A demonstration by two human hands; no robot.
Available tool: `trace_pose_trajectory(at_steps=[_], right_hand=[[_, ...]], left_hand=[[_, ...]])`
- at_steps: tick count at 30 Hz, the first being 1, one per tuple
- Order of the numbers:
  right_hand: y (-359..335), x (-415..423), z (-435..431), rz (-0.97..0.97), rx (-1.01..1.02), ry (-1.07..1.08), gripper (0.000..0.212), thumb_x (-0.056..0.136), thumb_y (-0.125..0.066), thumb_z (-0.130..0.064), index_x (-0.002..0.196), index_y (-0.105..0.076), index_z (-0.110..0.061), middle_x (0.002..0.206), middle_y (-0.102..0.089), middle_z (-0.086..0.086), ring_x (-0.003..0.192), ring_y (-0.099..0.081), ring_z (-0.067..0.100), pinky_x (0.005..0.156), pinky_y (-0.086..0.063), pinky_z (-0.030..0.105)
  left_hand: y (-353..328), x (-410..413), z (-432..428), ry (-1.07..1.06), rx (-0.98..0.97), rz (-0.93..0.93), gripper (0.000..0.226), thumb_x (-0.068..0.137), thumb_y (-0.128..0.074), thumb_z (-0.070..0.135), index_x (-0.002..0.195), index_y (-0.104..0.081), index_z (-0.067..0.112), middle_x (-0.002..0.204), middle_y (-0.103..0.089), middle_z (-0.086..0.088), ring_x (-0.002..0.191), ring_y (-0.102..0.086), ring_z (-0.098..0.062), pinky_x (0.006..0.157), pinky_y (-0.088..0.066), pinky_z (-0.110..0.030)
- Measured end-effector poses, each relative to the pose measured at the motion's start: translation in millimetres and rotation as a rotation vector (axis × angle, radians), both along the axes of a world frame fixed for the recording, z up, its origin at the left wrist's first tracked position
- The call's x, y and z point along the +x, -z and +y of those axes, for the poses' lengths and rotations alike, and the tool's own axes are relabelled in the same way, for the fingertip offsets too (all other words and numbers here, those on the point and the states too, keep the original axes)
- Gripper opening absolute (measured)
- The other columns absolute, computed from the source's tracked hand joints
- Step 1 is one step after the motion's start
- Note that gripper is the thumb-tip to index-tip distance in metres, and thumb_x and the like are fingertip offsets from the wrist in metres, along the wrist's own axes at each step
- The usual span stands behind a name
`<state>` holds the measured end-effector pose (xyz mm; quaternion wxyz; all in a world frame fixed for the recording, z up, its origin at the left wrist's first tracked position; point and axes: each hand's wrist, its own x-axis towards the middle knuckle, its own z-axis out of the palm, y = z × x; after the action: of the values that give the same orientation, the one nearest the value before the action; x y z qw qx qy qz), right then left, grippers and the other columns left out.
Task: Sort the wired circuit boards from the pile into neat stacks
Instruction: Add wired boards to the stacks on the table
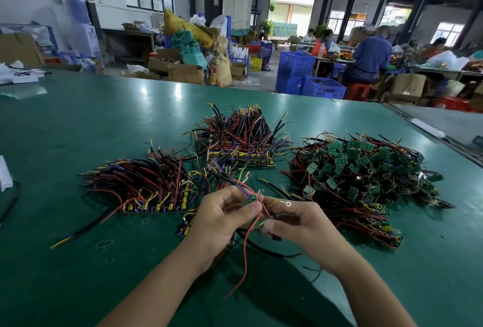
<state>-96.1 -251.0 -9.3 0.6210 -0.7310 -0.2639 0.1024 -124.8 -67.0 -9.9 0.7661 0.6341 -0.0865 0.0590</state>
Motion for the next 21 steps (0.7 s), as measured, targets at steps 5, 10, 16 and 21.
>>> trace_pose_trajectory(at_steps=[5, 10, 16, 21], right_hand=[[-14, 8, -19, 0.022, 0.193, 0.414, 0.021, 0.088, -0.065, -0.003, 0.088, -0.078, -0.019, 0.092, -0.076, 0.008, 0.072, -0.072, 0.021, 0.060, -0.058, 0.029], [-8, 22, -46, -0.271, -0.240, 0.848, 0.017, 0.088, -0.072, -0.020, 0.103, -0.077, -0.017, 0.058, -0.068, -0.004, 0.043, -0.056, 0.005, 0.042, -0.042, 0.019], [4, 17, -30, -0.317, -0.927, 0.620, 0.018, 0.092, -0.065, -0.029, 0.106, -0.075, -0.023, 0.083, -0.074, -0.005, 0.070, -0.065, 0.011, 0.059, -0.056, 0.031], [6, 19, -27, -0.302, -1.141, 0.507, 0.055, 0.089, -0.064, -0.031, 0.142, -0.049, -0.028, 0.137, -0.050, -0.003, 0.130, -0.035, 0.023, 0.097, -0.043, 0.039]], left_hand=[[1, 4, 4, -0.128, -0.075, 0.023, 0.018, 0.064, -0.074, 0.032, 0.074, -0.069, 0.018, 0.082, -0.068, -0.016, 0.066, -0.061, -0.016, 0.059, -0.049, -0.022], [6, 7, 6, -0.067, -0.078, 0.024, 0.017, 0.068, -0.075, 0.033, 0.079, -0.072, 0.020, 0.073, -0.064, -0.005, 0.057, -0.055, -0.016, 0.054, -0.048, -0.024], [9, 7, 6, -0.040, -0.044, 0.055, 0.031, 0.074, -0.071, 0.031, 0.098, -0.072, 0.011, 0.067, -0.066, 0.001, 0.056, -0.055, -0.015, 0.055, -0.048, -0.021], [6, 5, 7, 0.016, 0.011, 0.054, 0.029, 0.069, -0.072, 0.034, 0.094, -0.076, 0.020, 0.073, -0.067, -0.004, 0.055, -0.055, -0.015, 0.057, -0.048, -0.022]])
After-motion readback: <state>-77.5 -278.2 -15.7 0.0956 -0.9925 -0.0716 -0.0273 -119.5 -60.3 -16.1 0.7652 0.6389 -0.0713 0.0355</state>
